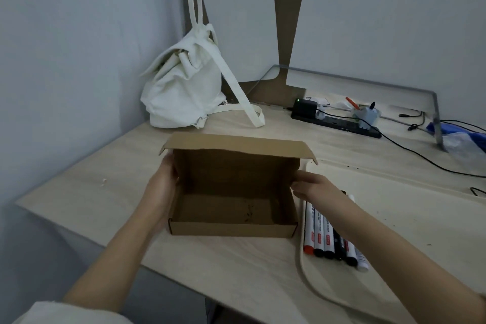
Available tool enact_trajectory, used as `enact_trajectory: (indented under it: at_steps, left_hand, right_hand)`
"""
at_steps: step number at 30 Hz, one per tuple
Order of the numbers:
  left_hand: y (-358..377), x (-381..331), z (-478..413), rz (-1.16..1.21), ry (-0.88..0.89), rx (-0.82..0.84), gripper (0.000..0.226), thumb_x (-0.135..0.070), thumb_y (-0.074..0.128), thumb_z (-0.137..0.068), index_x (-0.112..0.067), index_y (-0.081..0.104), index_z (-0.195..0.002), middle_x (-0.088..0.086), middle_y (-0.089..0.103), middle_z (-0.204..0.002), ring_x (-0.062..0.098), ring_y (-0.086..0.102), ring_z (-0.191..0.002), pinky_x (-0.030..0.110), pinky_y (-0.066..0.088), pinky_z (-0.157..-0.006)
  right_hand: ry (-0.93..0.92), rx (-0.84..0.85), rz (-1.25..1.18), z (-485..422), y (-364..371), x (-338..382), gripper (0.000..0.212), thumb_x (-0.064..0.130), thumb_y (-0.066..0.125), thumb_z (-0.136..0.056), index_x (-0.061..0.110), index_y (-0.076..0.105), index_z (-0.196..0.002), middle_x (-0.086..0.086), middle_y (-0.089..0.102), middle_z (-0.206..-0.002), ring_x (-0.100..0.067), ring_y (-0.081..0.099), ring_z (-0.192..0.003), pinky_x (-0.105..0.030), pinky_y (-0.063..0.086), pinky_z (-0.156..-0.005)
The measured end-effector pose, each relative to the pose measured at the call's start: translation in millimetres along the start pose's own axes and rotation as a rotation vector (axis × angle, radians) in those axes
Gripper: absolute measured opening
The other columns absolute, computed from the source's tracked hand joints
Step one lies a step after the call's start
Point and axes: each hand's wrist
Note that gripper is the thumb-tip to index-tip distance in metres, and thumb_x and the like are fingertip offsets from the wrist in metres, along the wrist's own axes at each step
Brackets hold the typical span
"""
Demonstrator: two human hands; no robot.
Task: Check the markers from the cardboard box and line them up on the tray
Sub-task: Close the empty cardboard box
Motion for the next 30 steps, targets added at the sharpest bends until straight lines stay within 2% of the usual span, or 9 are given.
enact_trajectory:
  at_steps: [3,7,10,13,17,20,23,27,30]
  left_hand:
    - [-3.1,1.8,8.7,-0.02,-0.046,0.009,0.032,-0.033,0.034,-0.096,-0.02,0.062,-0.087,-0.006,0.067,-0.078,0.0,0.066,-0.054,0.012,0.048,-0.042]
    - [-9.3,-0.5,19.8,-0.049,-0.022,0.057,0.017,-0.03,0.057,-0.083,-0.021,0.066,-0.094,-0.002,0.068,-0.098,0.009,0.067,-0.078,0.023,0.048,-0.065]
    - [-16.1,-8.9,21.9,-0.147,-0.029,0.131,0.056,-0.037,0.07,-0.054,-0.021,0.066,-0.108,-0.009,0.063,-0.109,0.002,0.062,-0.091,0.019,0.045,-0.072]
    - [-31.1,-14.8,23.8,-0.174,-0.064,0.158,0.027,-0.025,0.054,-0.079,-0.021,0.067,-0.102,0.003,0.065,-0.112,0.006,0.066,-0.086,0.02,0.049,-0.073]
    - [-51.8,-21.7,27.1,-0.138,-0.127,0.153,0.047,-0.045,0.036,-0.09,-0.018,0.058,-0.12,0.001,0.058,-0.128,0.014,0.054,-0.115,0.035,0.04,-0.094]
    - [-59.3,-32.8,41.4,-0.355,-0.086,0.183,0.055,-0.056,0.042,-0.081,-0.021,0.056,-0.121,-0.005,0.054,-0.13,0.011,0.049,-0.119,0.037,0.038,-0.097]
    - [-71.4,-33.8,55.1,-0.612,-0.021,0.197,0.066,-0.077,0.066,-0.046,-0.044,0.063,-0.103,-0.018,0.064,-0.116,0.001,0.058,-0.106,0.031,0.046,-0.091]
    - [-60.7,-28.4,72.7,-0.804,-0.023,0.33,0.039,-0.044,0.068,-0.069,-0.042,0.057,-0.107,-0.025,0.069,-0.1,-0.011,0.061,-0.091,0.006,0.046,-0.075]
    - [-50.0,-35.4,76.9,-0.889,0.0,0.264,0.041,-0.06,0.065,-0.065,-0.045,0.059,-0.102,-0.017,0.07,-0.1,-0.002,0.065,-0.089,0.035,0.053,-0.087]
  right_hand:
    - [-0.031,0.008,0.028,1.9,-2.8,-1.1,0.037,0.003,0.036,-0.096,0.012,0.051,-0.129,-0.002,0.056,-0.114,-0.021,0.044,-0.126,-0.027,0.033,-0.097]
    - [-0.059,0.014,0.248,2.8,-5.1,-10.4,0.027,0.01,0.038,-0.096,0.007,0.054,-0.118,-0.017,0.059,-0.117,-0.033,0.053,-0.11,-0.04,0.04,-0.092]
    - [-0.162,0.044,0.54,-1.5,-10.1,-28.0,0.03,-0.001,0.038,-0.091,0.002,0.054,-0.116,-0.016,0.051,-0.13,-0.034,0.043,-0.122,-0.035,0.034,-0.1]
    - [-0.285,0.05,0.831,0.4,-21.2,-35.9,0.044,0.0,0.033,-0.092,0.015,0.048,-0.131,-0.004,0.03,-0.148,-0.021,0.02,-0.136,-0.023,0.017,-0.107]
    - [-0.274,0.003,0.571,7.6,-29.8,-19.3,0.051,-0.004,0.03,-0.093,0.025,0.047,-0.131,0.006,0.045,-0.13,-0.01,0.036,-0.125,-0.015,0.023,-0.101]
    - [-0.189,0.092,0.278,20.0,-30.5,-0.5,0.034,0.014,0.032,-0.096,0.034,0.053,-0.114,0.012,0.057,-0.116,-0.003,0.053,-0.106,-0.027,0.039,-0.1]
    - [-0.17,0.19,0.39,36.0,-25.7,10.9,0.012,0.045,0.044,-0.09,0.042,0.05,-0.1,0.02,0.055,-0.104,0.002,0.055,-0.095,-0.02,0.044,-0.084]
    - [-0.064,0.222,0.494,44.5,-13.7,16.2,0.04,0.042,0.06,-0.082,0.035,0.045,-0.118,0.022,0.05,-0.097,-0.01,0.062,-0.097,-0.022,0.051,-0.073]
    - [-0.037,0.138,0.51,42.1,-10.0,18.6,0.052,0.041,0.062,-0.082,0.026,0.044,-0.128,0.019,0.054,-0.094,-0.013,0.064,-0.09,-0.03,0.051,-0.079]
Point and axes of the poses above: each hand's wrist, its own z-axis away from the middle knuckle, its own y-axis out of the palm, x = y × z
